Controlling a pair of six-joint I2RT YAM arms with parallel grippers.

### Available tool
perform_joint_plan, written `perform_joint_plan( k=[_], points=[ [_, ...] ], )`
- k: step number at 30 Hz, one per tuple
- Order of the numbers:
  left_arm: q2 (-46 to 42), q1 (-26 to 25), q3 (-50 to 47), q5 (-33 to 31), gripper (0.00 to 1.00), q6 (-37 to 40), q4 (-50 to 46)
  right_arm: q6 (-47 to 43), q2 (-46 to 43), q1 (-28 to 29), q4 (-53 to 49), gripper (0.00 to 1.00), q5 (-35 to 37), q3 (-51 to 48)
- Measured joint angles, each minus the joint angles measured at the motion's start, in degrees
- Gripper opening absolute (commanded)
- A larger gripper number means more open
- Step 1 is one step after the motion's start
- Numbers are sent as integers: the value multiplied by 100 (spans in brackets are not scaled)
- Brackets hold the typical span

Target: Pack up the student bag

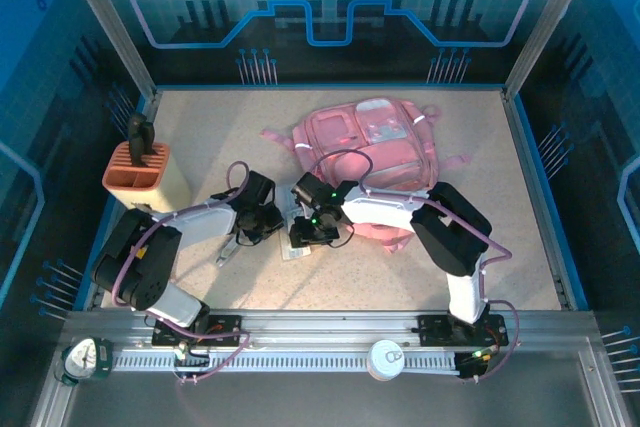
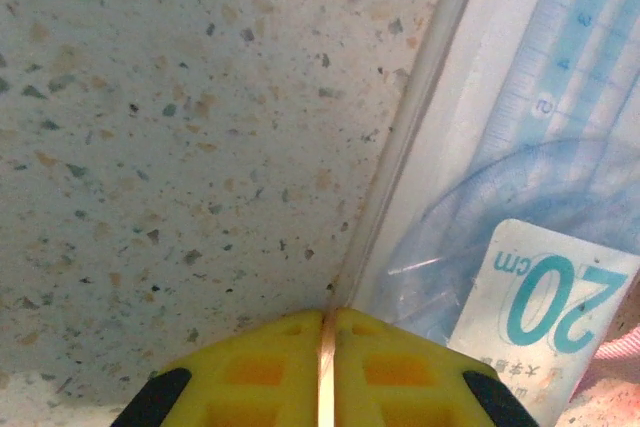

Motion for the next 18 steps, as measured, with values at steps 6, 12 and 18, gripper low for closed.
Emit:
perform_joint_plan(
  k=[6, 12, 18],
  points=[
    [-9, 33, -22, 57, 9, 0, 46, 85, -11, 0, 149, 22, -76, -90],
    [-48, 35, -33, 68, 9, 2, 46, 151, -190, 0, 330, 7, -131, -256],
    [-85, 44, -35, 114, 11, 4, 46, 238, -459, 2, 509, 0, -173, -334]
  ],
)
